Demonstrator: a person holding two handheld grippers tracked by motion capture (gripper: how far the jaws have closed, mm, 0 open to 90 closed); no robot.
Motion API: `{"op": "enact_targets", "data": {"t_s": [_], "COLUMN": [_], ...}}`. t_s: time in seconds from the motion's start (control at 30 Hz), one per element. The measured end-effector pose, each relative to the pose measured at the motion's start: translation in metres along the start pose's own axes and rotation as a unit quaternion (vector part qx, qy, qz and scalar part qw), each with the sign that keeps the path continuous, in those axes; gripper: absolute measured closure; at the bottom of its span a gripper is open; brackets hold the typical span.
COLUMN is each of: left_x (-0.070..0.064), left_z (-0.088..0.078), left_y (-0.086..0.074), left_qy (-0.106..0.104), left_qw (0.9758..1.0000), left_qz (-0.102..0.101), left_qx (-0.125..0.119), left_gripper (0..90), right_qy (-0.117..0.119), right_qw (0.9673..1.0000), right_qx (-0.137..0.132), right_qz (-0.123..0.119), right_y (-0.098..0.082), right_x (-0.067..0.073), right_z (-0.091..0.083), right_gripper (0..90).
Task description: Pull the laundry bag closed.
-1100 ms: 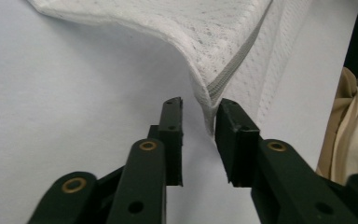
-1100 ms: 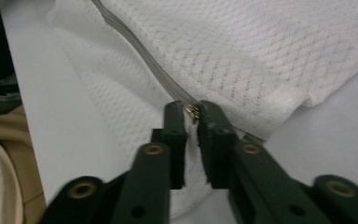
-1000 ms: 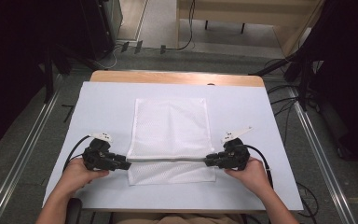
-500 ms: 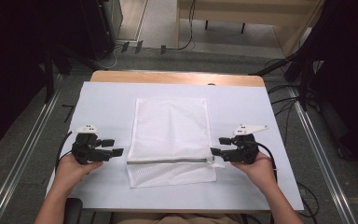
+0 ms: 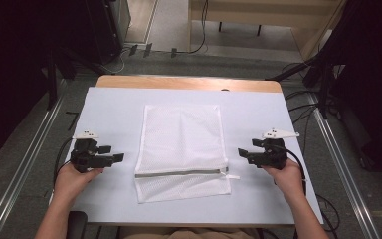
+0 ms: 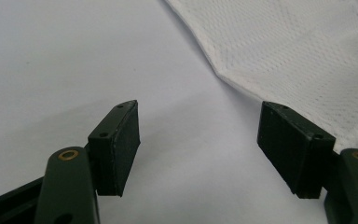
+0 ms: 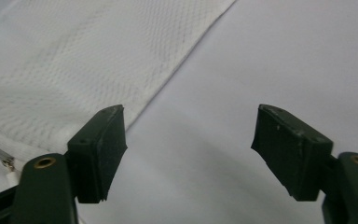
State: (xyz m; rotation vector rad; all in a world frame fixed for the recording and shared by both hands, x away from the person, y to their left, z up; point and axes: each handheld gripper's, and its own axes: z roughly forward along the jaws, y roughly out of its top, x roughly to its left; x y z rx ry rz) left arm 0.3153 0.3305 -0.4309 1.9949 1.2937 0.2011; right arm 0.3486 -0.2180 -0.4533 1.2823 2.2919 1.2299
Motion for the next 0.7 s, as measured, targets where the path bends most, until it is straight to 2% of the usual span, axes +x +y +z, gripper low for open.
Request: {"op": "enact_targets", "data": {"t_s": [0.1,0.3,0.7], "left_x": [0.0007,0.0011,0.0015], "left_z": [-0.0001,0.0006,0.0034], "left_y": [-0.0003,-0.0004,-0.0013], "left_qy": [0.006,0.012,0.019], "left_qw": [1.0000,0.9999,0.9998], "left_qz": [-0.004,-0.009,-0.004], "left_qx": [-0.003,-0.002,0.005], "left_gripper": [30.0,29.2,28.5], "right_qy": [0.005,0.007,0.007], "right_qw": [0.9999,0.9999,0.9997], "right_qx": [0.009,0.014,0.023], "right_qz": [-0.010,-0.005,0.000], "right_y": [-0.0023,-0.0026,-0.0031], "right_x": [-0.0014,-0.0033,-0.0039], "right_z": [0.0015,0.0020,0.0030], "right_gripper": [20.8,21.0,21.3]}}
